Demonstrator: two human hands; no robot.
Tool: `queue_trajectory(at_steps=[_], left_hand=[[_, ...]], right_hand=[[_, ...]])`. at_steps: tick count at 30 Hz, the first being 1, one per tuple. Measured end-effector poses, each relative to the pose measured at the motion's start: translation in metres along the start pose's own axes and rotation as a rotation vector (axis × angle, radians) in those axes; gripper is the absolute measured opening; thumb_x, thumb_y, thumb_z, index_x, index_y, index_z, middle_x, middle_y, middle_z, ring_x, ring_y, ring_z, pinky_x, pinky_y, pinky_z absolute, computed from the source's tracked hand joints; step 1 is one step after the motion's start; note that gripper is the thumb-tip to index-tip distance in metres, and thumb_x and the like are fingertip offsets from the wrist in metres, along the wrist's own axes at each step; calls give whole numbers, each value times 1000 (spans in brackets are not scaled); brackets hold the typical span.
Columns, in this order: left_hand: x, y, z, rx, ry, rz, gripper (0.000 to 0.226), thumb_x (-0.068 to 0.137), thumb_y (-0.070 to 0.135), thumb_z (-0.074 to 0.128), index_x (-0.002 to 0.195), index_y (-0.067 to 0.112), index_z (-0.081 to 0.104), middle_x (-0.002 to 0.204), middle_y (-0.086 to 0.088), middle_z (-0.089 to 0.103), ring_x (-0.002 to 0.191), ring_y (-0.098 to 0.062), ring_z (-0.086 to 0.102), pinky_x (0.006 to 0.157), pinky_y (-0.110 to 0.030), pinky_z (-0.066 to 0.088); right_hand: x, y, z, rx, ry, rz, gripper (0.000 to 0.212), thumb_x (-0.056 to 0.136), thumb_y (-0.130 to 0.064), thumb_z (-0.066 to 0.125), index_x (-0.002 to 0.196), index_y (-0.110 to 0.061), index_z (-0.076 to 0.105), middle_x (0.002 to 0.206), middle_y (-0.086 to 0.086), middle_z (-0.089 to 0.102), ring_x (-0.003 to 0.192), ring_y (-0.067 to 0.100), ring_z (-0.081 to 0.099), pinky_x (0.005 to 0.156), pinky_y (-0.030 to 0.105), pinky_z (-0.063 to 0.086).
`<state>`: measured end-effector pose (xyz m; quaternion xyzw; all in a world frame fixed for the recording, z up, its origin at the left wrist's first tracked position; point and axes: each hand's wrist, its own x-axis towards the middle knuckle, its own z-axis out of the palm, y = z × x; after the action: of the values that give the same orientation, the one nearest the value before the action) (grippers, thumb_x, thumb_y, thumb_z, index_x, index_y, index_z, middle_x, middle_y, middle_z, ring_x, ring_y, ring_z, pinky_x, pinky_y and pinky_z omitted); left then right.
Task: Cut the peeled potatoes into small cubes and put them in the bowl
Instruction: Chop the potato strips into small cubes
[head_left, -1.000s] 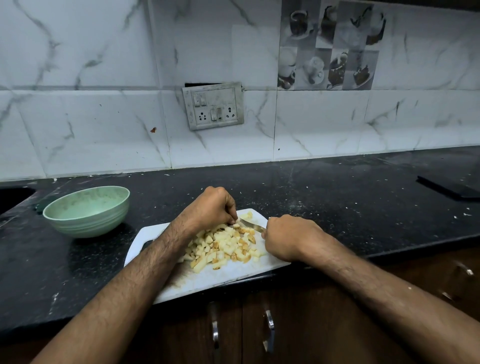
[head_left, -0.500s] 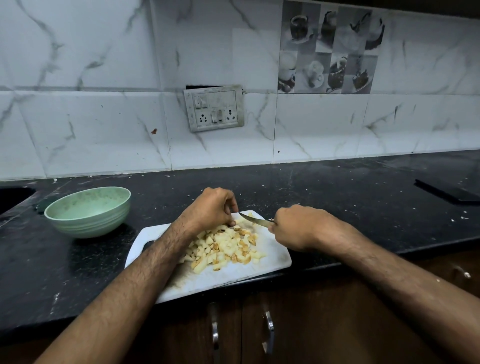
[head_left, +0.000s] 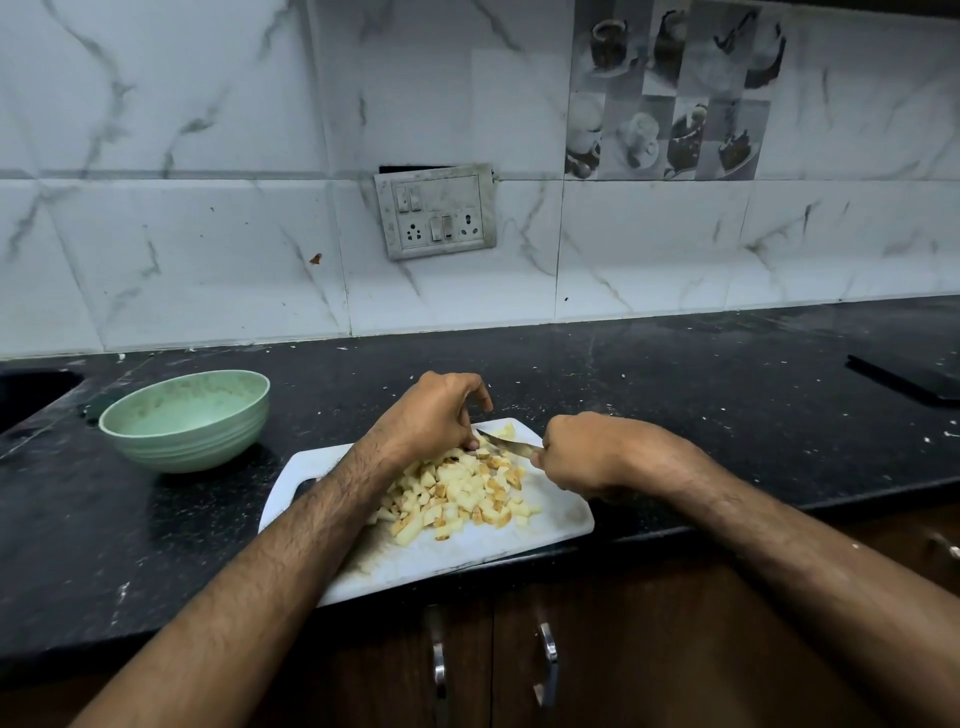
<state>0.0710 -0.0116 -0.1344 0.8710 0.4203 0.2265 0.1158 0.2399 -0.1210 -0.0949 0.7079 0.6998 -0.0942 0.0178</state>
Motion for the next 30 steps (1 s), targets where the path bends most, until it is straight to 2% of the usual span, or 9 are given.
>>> queue_trajectory(at_steps=[4,8,10,12,17,20,23,26,30], left_hand=[[0,1,0,41,-1,19,37,82,5,81,112,20,67,69,9,73,66,7,67,77,-24,57],[-1,1,1,127,21,47,33,81,13,83,108,26,69,68,14,71,70,10,63,76,-22,46],[-2,2,1,126,25,55,32,80,15,84,106,27,70,67,15,70,71,10,62,76,-21,42],[-2,3,0,122,21,53,30,80,16,84,104,28,70,67,15,70,70,11,61,75,-19,42],[1,1,-4,175,12,85,28,79,27,85,103,32,70,70,19,70,75,12,60,93,-31,44],[-1,5,-14,359,11,136,25,87,37,76,110,35,66,88,19,71,91,0,63,98,-35,32],[-5,12,-25,422,-5,249,27,92,28,67,117,35,62,105,18,64,104,-3,58,96,-38,24],[-14,19,-33,342,-77,378,43,91,21,63,129,40,59,121,21,56,115,6,46,97,-34,23],[-20,22,-32,271,-97,503,31,95,27,66,124,36,68,112,20,66,102,10,55,98,-27,32]], right_hand=[[4,1,4,74,-55,14,32,97,-21,43,87,-1,66,63,6,66,47,19,58,47,23,44],[-4,-4,11,-127,50,-18,22,98,-25,40,102,-12,57,96,7,64,84,25,63,71,35,48],[-13,-6,12,-243,102,-49,28,100,-27,37,116,-14,56,112,8,63,98,28,62,74,37,44],[-20,-3,9,-302,116,-60,31,100,-27,37,121,-14,55,117,7,62,102,28,62,74,37,42],[-33,12,-4,-440,178,-87,31,101,-34,35,112,-19,59,113,3,64,99,27,63,71,36,41],[-37,21,-7,-541,312,-176,33,103,-41,33,103,-23,60,104,1,65,92,26,64,66,34,42],[-37,27,-5,-595,415,-254,34,105,-43,31,105,-25,60,100,0,65,89,27,64,63,32,38],[-36,32,-2,-593,489,-293,35,105,-45,28,107,-25,57,101,0,66,89,29,65,60,33,33],[-34,40,3,-571,534,-298,35,104,-48,25,103,-27,52,96,-1,67,84,28,65,57,33,31]])
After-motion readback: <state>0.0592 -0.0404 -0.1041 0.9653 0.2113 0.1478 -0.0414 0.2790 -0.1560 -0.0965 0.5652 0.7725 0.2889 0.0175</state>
